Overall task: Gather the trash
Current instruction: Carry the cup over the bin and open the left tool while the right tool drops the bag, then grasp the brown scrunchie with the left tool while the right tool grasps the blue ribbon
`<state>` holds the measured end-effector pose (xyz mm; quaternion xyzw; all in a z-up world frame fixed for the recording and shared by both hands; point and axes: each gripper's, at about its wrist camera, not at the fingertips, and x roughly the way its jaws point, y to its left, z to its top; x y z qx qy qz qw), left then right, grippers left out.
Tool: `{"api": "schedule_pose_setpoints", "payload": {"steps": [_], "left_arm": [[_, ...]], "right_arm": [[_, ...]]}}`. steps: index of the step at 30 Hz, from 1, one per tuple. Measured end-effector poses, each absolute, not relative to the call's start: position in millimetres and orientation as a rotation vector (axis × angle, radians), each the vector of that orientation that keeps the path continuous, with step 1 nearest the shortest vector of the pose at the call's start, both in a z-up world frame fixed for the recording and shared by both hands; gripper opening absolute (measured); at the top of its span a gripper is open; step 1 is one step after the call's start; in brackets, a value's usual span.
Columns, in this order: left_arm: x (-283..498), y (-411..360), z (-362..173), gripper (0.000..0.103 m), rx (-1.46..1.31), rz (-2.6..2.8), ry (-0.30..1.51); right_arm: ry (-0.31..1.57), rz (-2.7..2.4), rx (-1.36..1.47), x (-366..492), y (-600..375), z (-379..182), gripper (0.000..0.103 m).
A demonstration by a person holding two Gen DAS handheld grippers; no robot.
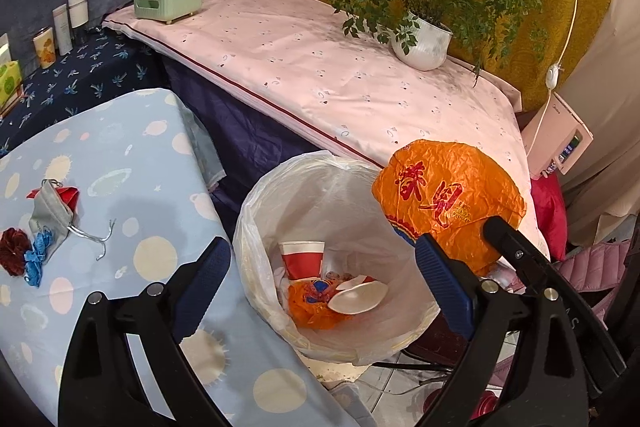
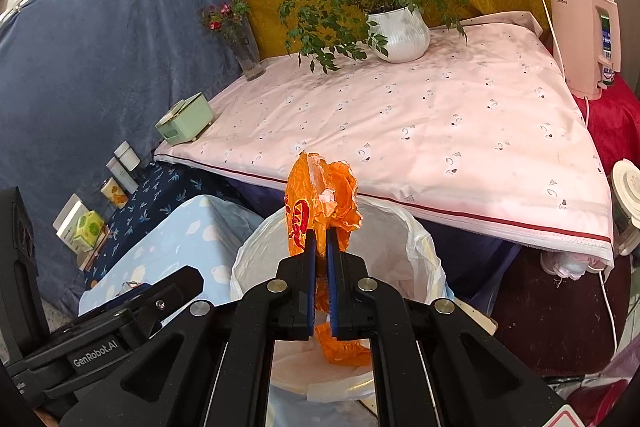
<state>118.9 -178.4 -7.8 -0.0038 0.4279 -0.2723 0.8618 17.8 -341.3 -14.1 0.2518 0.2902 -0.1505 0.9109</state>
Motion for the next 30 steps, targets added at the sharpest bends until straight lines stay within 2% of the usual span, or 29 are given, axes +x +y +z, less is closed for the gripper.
{"api": "schedule_pose_setpoints", "payload": {"steps": [5, 9, 30], "left_arm": [[118.0, -173.0, -7.2, 0.089, 0.003, -0.554, 0.884], [119.2, -167.3, -6.7, 0.089, 0.002, -0.538, 0.879], [124.6, -123.8, -5.8, 0.089, -0.038, -0.463, 0.866]], "right_arm": [[0.606, -0.3, 0.51, 20.7, -334.7, -14.8, 0.006], [0.605, -0.301, 0.503, 23.5, -329.2, -13.5, 0.012], [0.638, -0.246, 0.434, 40.7, -288.0, -7.9, 0.018]]}}
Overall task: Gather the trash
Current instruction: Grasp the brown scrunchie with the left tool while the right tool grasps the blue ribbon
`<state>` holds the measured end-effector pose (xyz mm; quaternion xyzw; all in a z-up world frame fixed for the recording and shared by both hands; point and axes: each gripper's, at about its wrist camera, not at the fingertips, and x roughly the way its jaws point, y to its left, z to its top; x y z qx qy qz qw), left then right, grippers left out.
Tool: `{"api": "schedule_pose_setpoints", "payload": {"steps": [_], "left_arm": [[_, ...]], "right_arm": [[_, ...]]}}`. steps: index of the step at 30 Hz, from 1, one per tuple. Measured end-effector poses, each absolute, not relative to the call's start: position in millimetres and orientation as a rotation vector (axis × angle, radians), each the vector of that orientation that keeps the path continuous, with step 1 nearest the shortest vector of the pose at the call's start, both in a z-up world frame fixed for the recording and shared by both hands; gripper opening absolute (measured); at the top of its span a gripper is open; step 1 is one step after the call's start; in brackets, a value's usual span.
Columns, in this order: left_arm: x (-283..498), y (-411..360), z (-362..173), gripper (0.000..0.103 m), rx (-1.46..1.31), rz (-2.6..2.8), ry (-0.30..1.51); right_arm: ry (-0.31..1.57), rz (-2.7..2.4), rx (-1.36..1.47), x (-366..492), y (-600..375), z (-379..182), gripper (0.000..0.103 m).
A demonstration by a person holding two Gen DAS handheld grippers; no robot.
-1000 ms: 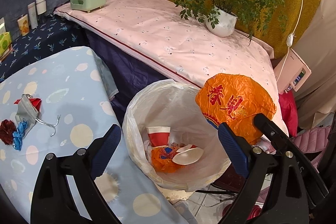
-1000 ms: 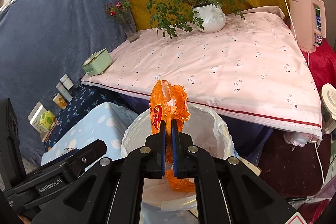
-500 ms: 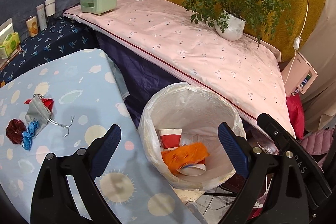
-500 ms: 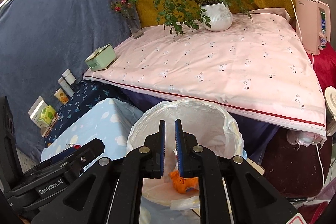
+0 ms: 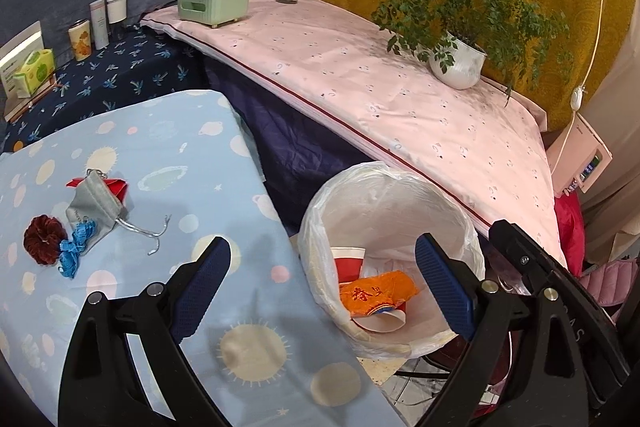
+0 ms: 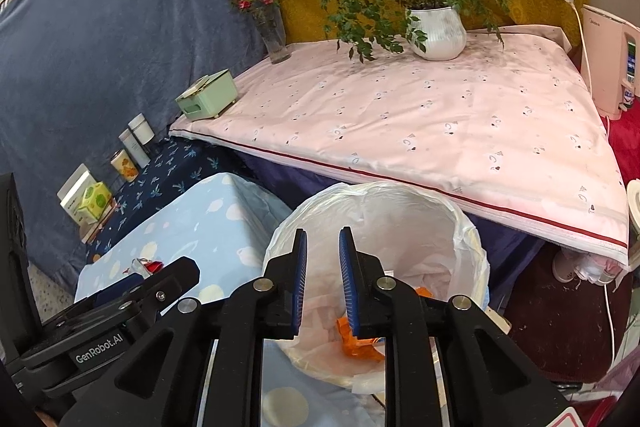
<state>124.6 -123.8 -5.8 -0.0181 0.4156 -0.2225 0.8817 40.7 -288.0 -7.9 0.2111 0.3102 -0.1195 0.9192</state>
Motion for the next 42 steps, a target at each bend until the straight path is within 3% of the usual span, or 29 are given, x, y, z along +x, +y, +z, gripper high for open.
{"api": "schedule_pose_setpoints", "payload": {"steps": [26, 30, 42], "left_arm": [[151.1, 68.2, -33.9, 0.089, -0.153, -0.115, 0.886], [154.7, 102.5, -43.8, 0.089, -0.154, -0.049, 0.895], [178.3, 190.4, -75.6, 0.089, -0.21, 0.102, 0.949]], "right_arm": [[0.767, 0.035, 0.256, 107.1, -106.8, -23.3, 0.018], [0.786, 0.069, 0.225, 116.6, -77.5, -28.7, 0.027], [0.862, 0.162, 0.18, 151.6, -8.8, -56.2, 0.03]]}}
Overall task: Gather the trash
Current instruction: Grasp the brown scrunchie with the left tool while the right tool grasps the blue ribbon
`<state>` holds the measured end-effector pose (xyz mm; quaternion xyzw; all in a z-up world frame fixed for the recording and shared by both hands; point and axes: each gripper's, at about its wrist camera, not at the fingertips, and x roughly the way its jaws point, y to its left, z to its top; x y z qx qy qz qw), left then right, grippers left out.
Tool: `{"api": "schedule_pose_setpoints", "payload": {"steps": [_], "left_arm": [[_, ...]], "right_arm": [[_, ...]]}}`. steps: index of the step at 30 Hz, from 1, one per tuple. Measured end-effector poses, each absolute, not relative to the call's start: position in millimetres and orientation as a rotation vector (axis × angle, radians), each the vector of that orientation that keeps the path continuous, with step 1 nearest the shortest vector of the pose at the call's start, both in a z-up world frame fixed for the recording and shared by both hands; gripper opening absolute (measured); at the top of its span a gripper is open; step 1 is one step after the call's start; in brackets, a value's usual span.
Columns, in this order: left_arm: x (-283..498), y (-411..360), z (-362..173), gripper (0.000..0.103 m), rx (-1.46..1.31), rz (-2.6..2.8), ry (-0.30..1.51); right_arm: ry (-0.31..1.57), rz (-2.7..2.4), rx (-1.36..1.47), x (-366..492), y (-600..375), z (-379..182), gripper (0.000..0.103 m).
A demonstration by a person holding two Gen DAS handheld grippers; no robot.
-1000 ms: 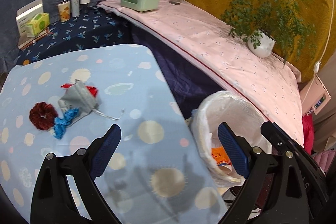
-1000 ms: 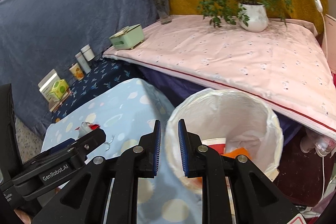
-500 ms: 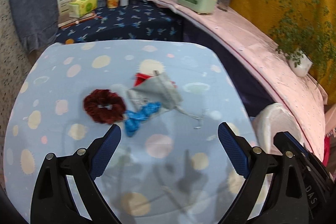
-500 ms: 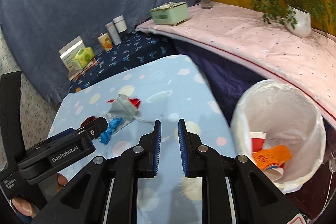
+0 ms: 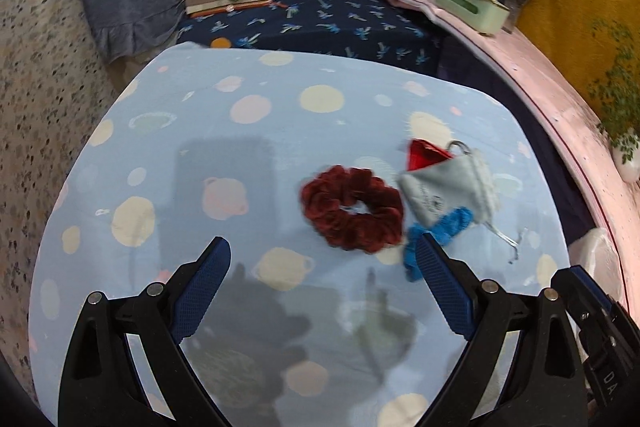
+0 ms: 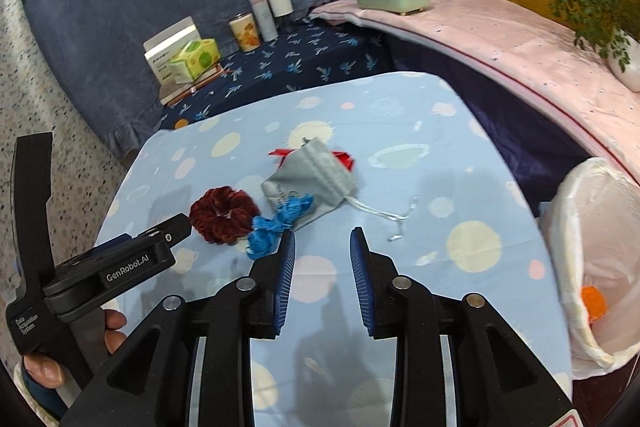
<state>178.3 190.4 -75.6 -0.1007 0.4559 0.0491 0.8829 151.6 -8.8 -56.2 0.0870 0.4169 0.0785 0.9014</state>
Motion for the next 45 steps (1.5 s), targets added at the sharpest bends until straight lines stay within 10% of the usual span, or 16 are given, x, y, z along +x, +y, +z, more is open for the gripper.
{"api": "schedule_pose_setpoints", "payload": {"steps": [19, 31, 36, 45], "left_arm": [[231.3, 215.3, -115.1, 0.085, -0.23, 0.086, 1.007], [238.6, 205.2, -132.1, 0.053, -0.207, 0.04, 1.029], [238.1, 197.5, -130.7, 0.02, -0.204, -0.007, 1.032], [221.4, 186.3, -112.3, 0.015, -0.199, -0.013, 1.017]], "right_arm": [[0.979, 0.211, 0.168, 209.4, 53.0, -117.8, 0.031], [1.001, 0.229, 0.205, 215.9, 51.3, -137.8, 0.028], [0.999, 0.253, 0.208, 215.3, 53.9, -137.0, 0.016], [0.966, 0.254, 0.208, 201.2, 46.8, -117.4, 0.011]]}}
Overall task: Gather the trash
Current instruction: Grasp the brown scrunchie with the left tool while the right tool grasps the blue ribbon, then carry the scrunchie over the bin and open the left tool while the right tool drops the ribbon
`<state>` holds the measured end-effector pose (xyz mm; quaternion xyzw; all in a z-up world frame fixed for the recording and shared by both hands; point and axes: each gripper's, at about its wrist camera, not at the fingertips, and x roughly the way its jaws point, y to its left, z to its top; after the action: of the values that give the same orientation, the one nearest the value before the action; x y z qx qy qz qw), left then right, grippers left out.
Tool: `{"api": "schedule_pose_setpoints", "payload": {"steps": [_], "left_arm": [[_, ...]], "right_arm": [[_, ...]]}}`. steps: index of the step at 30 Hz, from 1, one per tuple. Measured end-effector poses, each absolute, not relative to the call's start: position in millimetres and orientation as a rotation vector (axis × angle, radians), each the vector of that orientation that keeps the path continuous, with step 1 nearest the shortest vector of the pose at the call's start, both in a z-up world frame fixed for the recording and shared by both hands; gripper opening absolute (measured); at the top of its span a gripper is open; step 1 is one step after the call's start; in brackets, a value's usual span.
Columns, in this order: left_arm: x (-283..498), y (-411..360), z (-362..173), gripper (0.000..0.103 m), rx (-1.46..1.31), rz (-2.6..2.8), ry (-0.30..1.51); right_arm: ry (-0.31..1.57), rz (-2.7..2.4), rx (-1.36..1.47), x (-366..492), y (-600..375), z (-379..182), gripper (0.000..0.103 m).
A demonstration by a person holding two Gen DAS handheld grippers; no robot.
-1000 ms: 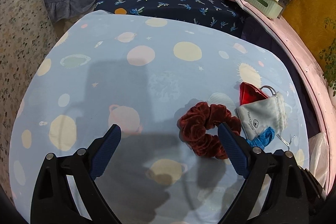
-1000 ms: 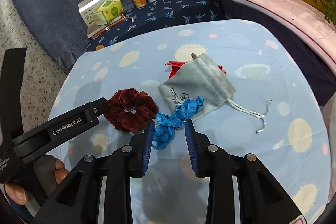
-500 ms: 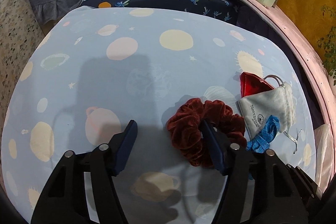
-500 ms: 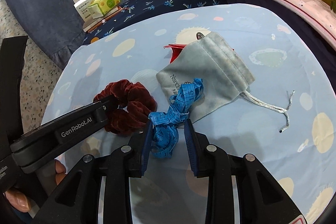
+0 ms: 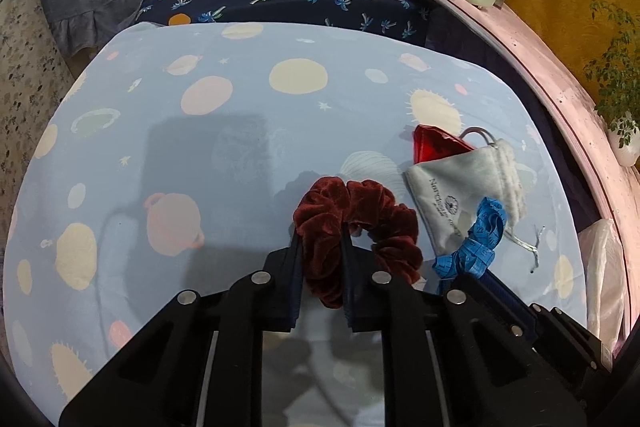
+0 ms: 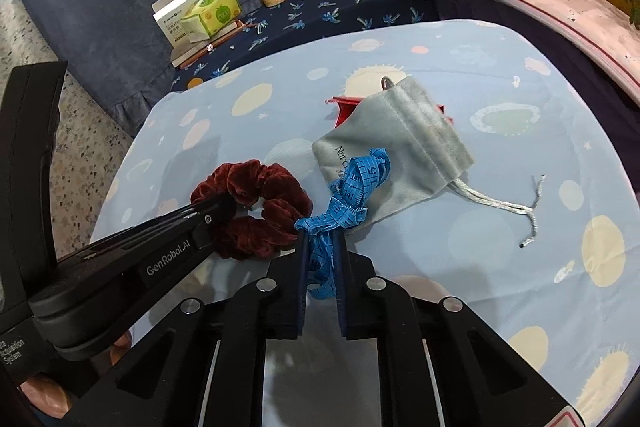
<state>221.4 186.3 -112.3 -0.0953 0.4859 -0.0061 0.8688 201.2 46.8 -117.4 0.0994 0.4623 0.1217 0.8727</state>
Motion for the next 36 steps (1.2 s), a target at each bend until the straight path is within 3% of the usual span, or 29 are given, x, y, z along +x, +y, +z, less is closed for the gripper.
{"api": "schedule_pose_setpoints", "payload": {"steps": [19, 36], "left_arm": [[162.9, 114.5, -31.9, 0.015, -0.152, -0.115, 0.897], [131.7, 23.6, -5.8, 0.015, -0.086, -0.252, 0.873]], "right_arm": [[0.808, 0.192, 0.257, 140.1, -23.5, -44.1, 0.011], [0.715, 0.066, 0.344, 95.7, -117.8, -19.5, 0.011]]}}
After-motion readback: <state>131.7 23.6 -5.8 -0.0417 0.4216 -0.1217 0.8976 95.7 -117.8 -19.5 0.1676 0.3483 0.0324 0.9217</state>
